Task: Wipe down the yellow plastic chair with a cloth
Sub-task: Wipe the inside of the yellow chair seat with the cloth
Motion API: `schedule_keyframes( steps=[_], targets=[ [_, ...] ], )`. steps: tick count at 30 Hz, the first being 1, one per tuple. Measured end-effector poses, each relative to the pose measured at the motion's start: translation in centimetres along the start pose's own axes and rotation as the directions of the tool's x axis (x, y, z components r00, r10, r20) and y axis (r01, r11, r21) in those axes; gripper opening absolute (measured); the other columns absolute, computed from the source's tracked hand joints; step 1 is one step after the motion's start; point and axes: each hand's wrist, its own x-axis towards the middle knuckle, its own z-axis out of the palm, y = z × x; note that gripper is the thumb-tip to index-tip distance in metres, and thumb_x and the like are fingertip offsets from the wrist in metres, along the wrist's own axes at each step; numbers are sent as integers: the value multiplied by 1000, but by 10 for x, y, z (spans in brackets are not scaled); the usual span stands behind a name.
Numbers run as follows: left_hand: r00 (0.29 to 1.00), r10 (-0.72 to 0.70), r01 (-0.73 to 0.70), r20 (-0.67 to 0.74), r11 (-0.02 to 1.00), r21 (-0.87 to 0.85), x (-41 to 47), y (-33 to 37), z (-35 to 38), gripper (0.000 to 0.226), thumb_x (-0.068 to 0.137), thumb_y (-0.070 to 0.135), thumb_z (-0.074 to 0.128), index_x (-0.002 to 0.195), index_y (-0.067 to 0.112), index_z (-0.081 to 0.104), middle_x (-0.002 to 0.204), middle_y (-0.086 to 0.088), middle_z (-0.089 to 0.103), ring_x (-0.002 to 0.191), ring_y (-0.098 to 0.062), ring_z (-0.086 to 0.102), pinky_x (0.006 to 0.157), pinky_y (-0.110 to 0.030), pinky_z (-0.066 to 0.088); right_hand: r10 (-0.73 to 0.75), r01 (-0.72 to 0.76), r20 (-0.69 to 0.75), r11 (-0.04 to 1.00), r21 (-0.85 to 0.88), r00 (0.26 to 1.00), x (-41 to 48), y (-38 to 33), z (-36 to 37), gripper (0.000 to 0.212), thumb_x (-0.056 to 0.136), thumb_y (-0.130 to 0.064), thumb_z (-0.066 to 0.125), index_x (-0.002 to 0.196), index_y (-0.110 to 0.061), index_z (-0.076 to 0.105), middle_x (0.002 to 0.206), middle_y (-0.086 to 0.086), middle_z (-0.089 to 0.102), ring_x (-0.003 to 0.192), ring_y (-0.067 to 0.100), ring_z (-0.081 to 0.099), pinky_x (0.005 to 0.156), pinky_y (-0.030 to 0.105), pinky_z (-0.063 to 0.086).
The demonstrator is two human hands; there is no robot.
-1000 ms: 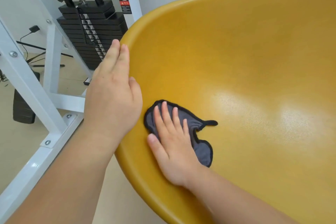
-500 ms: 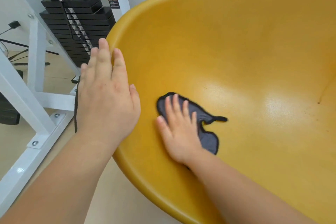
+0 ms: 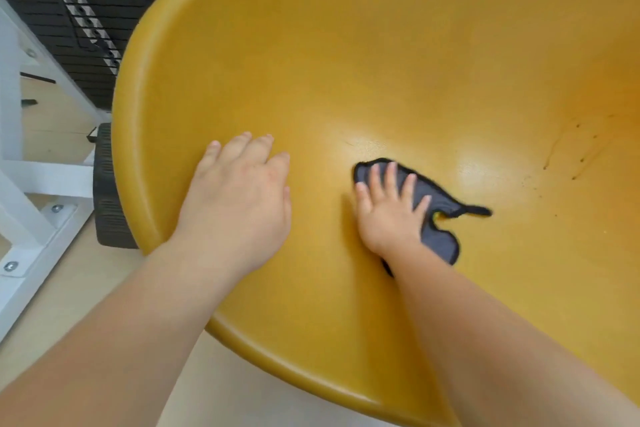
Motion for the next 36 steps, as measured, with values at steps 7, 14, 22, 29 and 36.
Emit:
schedule_keyframes(
  steps=[7,14,22,29,36],
  targets=[
    [946,-14,-36,323,988,148,15,19,25,48,101,36,36,147,24,44,160,-3,34,149,-29,24,119,-60,17,-548,567,218,824,-27,807,-84,29,3,54,107,-55,12,158,-50,-7,164,-25,-22,150,8,-31,122,38,-22],
    [907,-62,-32,416,976,214,18,21,31,42,102,32,35,141,22,49,158,-3,35,152,-29,17,120,-63,10,-48,39,-39,976,-214,998,4,98,-29,58,105,-56,5,160,-43,-9,167,-15,-23,155,21,-23,124,54,-13],
    [893,-68,-23,444,980,197,24,37,26,43,103,39,34,142,26,48,154,-2,39,148,-33,22,117,-67,15,-379,392,184,919,-41,907,-74,23,7,59,107,-54,10,161,-39,-9,167,-15,-22,153,19,-29,125,48,-15],
    [862,147,-171,485,985,6,29,113,41,56,99,55,40,147,27,41,152,-3,41,141,-29,34,115,-60,27,-212,274,251,929,-249,945,-83,157,-50,53,107,-53,7,158,-50,-7,165,-23,-21,152,11,-28,125,45,-16],
    [785,276,-223,555,961,-163,29,185,71,71,93,63,51,153,27,33,159,-6,30,146,-31,29,116,-58,29,191,-166,86,957,-239,978,-79,168,-52,59,107,-53,6,162,-36,-10,167,-11,-24,154,26,-26,123,56,-15]
  ],
)
